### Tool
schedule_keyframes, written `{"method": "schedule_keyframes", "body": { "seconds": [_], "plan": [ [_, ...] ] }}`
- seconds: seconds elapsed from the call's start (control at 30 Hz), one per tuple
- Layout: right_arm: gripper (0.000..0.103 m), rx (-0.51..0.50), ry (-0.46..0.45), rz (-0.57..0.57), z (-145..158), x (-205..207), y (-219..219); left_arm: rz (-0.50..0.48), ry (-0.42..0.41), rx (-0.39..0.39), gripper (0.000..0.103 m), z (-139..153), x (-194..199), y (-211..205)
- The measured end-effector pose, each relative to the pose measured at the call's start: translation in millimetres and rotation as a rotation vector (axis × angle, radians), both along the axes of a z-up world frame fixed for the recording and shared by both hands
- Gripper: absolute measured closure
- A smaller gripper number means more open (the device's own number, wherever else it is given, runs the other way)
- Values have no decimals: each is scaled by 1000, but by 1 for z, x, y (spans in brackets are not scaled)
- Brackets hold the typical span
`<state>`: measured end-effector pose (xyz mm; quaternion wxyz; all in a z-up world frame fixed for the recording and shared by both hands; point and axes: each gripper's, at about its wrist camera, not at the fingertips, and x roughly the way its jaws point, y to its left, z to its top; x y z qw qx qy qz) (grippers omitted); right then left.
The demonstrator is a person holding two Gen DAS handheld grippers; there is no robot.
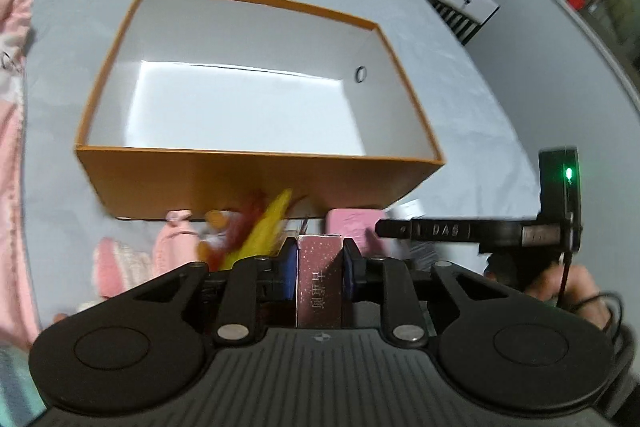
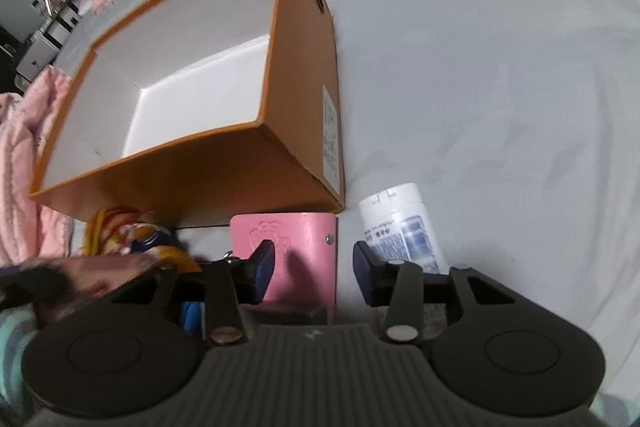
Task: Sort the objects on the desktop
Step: 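Grasp the small red printed box with the left gripper while the right gripper reaches the pink card holder, then lift the red box with the left gripper while the right gripper grasps and lifts the pink card holder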
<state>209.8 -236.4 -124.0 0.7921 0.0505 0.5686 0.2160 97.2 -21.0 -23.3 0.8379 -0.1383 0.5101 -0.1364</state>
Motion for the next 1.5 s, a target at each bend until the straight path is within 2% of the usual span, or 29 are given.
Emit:
{"method": "schedule_keyframes", "body": {
  "seconds": [0.17, 0.23, 0.37, 0.47, 0.53, 0.57, 0.7, 0.83, 1.07, 1.13, 1.27, 1.37, 1.47, 1.5],
  "plan": [
    [49, -13, 65, 8, -21, 11, 8, 0, 18, -29, 77, -10, 6, 0],
    [44, 7, 92, 23, -28, 15, 8, -15, 49, -33, 76, -17, 9, -4],
    [39, 7, 73, 65, -33, 17, 16, -21, 62, -18, 76, -27, 9, -11],
    [40, 38, 70, 81, -37, 20, 18, -10, 56, -16, 77, -26, 8, -10],
    [49, 68, 71, 77, -37, 20, 15, -6, 51, -11, 77, -24, 7, -9],
    [57, 70, 54, 77, -34, 18, 13, -2, 48, -5, 77, -22, 5, -9],
    [75, 96, -24, 119, -15, 3, 11, 14, 35, 7, 77, -16, -4, -5],
    [83, 100, -116, 177, 15, -20, 11, 39, 11, 4, 77, -6, -14, 0],
    [85, -30, -359, 261, 64, -69, 11, 64, -24, -20, 77, 6, -32, 8],
    [85, -61, -395, 266, 69, -72, 11, 70, -22, -17, 77, 6, -35, 9],
    [85, -145, -333, 290, 53, -72, 16, 74, -25, -34, 77, 6, -46, 13],
    [84, -193, -329, 325, 50, -79, 13, 84, -24, -37, 77, 5, -51, 18],
    [81, -224, -286, 319, 48, -70, 16, 91, -26, -37, 77, 5, -54, 21],
    [77, -232, -276, 310, 45, -66, 16, 91, -29, -41, 77, 6, -55, 22]
  ]
}}
